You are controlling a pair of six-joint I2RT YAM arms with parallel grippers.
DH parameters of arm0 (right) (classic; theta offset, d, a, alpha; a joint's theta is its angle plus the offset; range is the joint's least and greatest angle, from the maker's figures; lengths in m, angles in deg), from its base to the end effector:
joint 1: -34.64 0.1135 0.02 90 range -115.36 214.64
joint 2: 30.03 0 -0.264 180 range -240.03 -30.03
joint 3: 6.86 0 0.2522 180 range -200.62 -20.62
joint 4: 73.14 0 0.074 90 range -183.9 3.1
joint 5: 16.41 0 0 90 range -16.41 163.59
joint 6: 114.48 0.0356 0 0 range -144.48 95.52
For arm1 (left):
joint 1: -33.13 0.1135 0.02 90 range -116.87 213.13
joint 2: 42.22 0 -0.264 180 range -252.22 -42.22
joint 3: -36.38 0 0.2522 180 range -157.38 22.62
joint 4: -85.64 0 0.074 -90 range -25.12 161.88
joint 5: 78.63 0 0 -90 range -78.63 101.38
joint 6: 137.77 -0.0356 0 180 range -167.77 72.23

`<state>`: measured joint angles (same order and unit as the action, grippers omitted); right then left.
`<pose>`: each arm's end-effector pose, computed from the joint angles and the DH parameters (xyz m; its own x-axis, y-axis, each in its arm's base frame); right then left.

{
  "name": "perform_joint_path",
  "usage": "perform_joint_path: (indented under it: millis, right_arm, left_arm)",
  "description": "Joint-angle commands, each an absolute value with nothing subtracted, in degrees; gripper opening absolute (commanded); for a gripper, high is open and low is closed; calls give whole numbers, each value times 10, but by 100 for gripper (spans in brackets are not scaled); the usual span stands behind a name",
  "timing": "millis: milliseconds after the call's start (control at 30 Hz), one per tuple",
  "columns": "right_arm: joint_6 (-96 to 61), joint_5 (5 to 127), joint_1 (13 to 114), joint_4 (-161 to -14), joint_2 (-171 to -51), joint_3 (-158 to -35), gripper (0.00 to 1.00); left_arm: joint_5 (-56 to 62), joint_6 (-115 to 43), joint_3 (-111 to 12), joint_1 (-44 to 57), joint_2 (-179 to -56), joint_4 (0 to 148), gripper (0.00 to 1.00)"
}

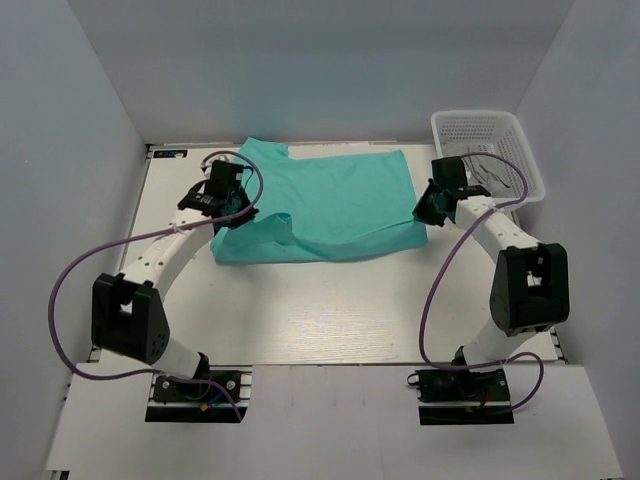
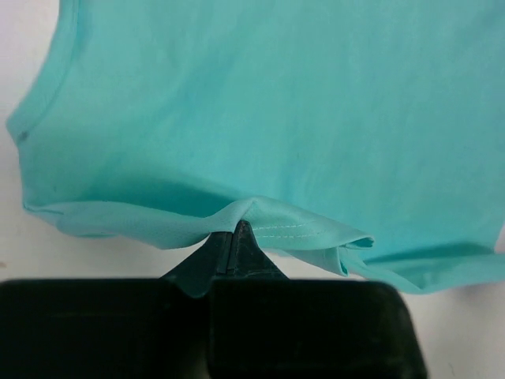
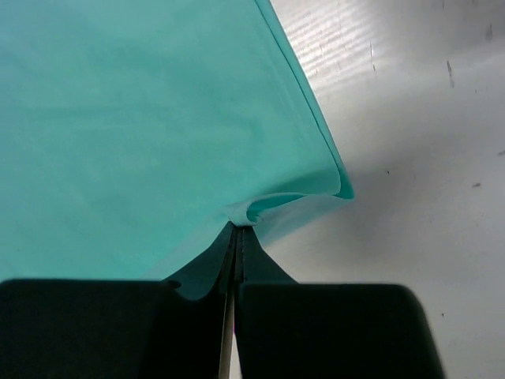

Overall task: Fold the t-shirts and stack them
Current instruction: Fold the flattened tshirt in 1/3 of the way

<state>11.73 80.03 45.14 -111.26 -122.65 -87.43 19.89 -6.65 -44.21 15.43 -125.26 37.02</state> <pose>0.3437 0.0596 0.2406 -0.6745 0.4720 -0.5677 0.3570 0.8816 0.3089 0.2956 -0.0888 0.2798 -0.6977 -0.4600 -0.5492 -0.3277 0.8866 -0.3264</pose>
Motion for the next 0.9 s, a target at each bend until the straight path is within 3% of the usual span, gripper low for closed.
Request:
perform_joint_path:
  millis: [0, 433, 467, 500, 533, 567, 633, 800, 867]
  right_arm:
    - [109, 821, 447, -1131, -1247, -926, 0]
    - [111, 895, 442, -1192, -1421, -1138, 3]
    - [111, 896, 442, -1202, -1448, -1160, 5]
    - [114, 896, 439, -1208, -1455, -1182, 10]
    - [117, 888, 439, -1220, -1465, -1191, 39]
    - [114, 883, 436, -1218, -1467, -1196, 52]
    - [102, 863, 440, -1199, -1455, -1193, 67]
    - [99, 788, 443, -1138, -1390, -1126, 70]
    - [95, 753, 447, -1109, -1373, -1084, 81]
  left_arm:
    - [249, -108, -485, 157, -1286, 397, 0]
    - [311, -147, -689, 189, -1518, 378, 1]
    - [311, -147, -710, 189, -1537, 371, 8]
    - [311, -139, -734, 198, -1557, 356, 27]
    - [311, -138, -787, 205, -1576, 322, 87]
    - [326, -138, -812, 205, -1593, 306, 100]
    - [336, -138, -869, 211, -1628, 278, 100]
    - [305, -156, -866, 211, -1597, 284, 100]
    - [277, -156, -787, 211, -1547, 325, 100]
